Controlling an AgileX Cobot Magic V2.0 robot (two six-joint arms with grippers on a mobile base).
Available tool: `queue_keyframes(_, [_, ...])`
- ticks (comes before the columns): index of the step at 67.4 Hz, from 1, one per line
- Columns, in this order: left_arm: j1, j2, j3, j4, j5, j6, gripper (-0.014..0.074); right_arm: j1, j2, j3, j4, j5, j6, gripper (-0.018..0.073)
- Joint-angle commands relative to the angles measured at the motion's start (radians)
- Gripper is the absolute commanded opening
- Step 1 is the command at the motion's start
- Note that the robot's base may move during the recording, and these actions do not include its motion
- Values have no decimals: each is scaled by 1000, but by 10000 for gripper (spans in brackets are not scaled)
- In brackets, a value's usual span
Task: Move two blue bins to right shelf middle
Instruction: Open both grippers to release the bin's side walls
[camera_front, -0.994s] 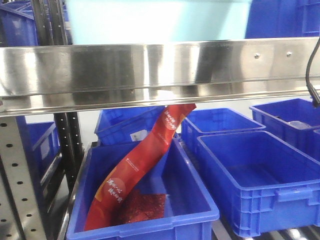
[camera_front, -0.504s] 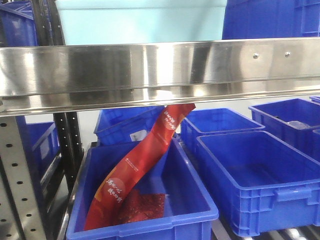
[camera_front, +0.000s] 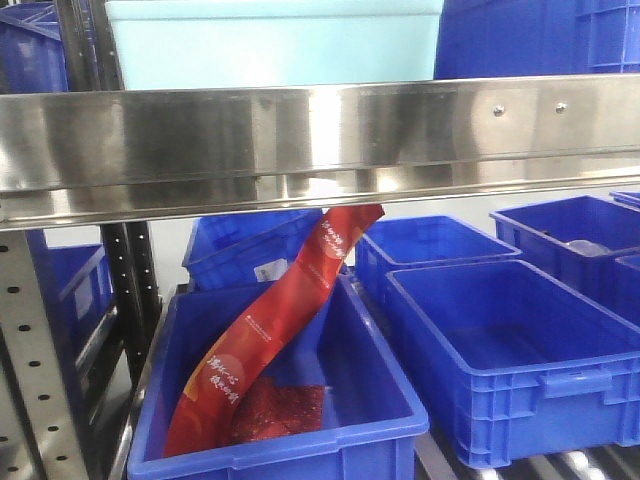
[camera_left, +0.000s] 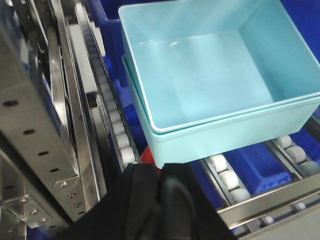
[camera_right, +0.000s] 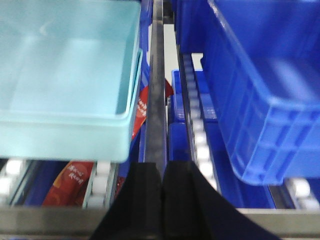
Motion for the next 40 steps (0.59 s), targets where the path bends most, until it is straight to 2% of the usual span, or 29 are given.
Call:
queue_keyframes(1, [-2, -115, 177, 17, -138, 3, -111, -3, -104, 152, -16, -123, -1, -162])
queue_keyframes(13, [-2, -415, 640, 33, -454, 3, -111, -3, -346, 538, -16, -345, -1, -162])
queue_keyframes(24, [-2, -657, 967, 33, -642, 3, -111, -3, -548, 823, -21, -506, -1, -162])
queue_keyframes(33, [-2, -803, 1143, 24, -735, 3, -111, -3, -723, 997, -47, -595, -1, -162])
queue_keyframes(40, [-2, -880, 1207, 24, -780, 3, -111, -3, -841, 1097, -47, -627, -1, -162])
